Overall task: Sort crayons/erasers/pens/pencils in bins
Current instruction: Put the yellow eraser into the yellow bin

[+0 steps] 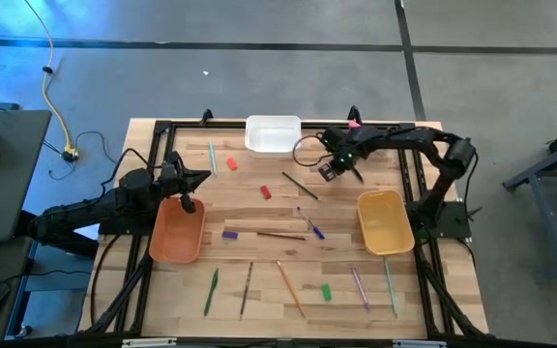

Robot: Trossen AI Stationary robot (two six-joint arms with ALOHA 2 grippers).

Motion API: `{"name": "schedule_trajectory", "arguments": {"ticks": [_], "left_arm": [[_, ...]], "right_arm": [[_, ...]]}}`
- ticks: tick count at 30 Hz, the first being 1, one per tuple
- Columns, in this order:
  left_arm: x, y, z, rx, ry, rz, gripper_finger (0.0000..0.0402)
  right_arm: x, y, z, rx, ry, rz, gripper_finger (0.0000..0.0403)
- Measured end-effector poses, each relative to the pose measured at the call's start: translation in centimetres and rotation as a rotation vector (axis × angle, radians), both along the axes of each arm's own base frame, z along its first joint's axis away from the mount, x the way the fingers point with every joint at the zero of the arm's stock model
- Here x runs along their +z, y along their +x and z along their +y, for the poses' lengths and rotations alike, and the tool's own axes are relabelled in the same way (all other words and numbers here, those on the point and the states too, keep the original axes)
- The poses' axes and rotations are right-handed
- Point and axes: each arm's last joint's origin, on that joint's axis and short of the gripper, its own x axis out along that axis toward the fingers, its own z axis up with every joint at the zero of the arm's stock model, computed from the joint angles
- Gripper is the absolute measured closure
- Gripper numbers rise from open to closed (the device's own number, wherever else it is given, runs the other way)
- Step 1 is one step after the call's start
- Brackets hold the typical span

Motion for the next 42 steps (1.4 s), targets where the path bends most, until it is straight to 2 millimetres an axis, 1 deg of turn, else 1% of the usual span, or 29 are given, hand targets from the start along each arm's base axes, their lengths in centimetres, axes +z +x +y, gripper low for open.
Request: {"name": "schedule_trajectory", "arguments": {"ticks": [6,11,13,17,19,21,23,26,30,33,37,42], "left_arm": [[0.0,0.0,0.0,0.000,0.003,0.001,0.0401],[0.1,0.0,0.0,0.000,0.005,-0.004,0.0401],[0.1,0.0,0.0,0.000,0.005,-0.005,0.0401],[0.1,0.0,0.0,0.000,0.005,-0.005,0.0401],[0.1,0.0,0.0,0.000,0.006,-0.005,0.0401],[0.1,0.0,0.0,0.000,0.005,-0.005,0.0401],[0.1,0.0,0.0,0.000,0.005,-0.005,0.0401],[0.1,0.0,0.0,0.000,0.005,-0.005,0.0401],[0.1,0.0,0.0,0.000,0.006,-0.005,0.0401],[0.1,0.0,0.0,0.001,0.007,-0.005,0.0401],[0.1,0.0,0.0,0.002,0.036,0.011,0.0401],[0.1,0.0,0.0,0.002,0.028,0.007,0.0401]], "right_arm": [[2.8,1.4,1.1,0.048,0.044,0.036,0.0353],[4.7,2.1,3.7,0.104,0.103,0.105,0.0352],[5.8,2.0,5.0,0.129,0.108,0.113,0.0352],[8.3,0.9,7.7,0.146,0.102,0.086,0.0352],[9.4,-0.2,9.1,0.141,0.091,0.049,0.0352],[9.7,-1.8,10.6,0.115,0.091,0.026,0.0352],[9.3,-3.7,12.0,0.079,0.102,0.025,0.0352],[7.7,-6.6,14.0,0.003,0.134,0.020,0.0352],[5.3,-9.4,15.9,-0.072,0.168,-0.029,0.0352],[3.3,-10.8,16.4,-0.122,0.158,-0.053,0.0352],[0.5,-12.2,16.4,-0.178,0.121,-0.026,0.0352],[-1.7,-13.2,16.3,-0.185,0.083,0.002,0.0352]]}}
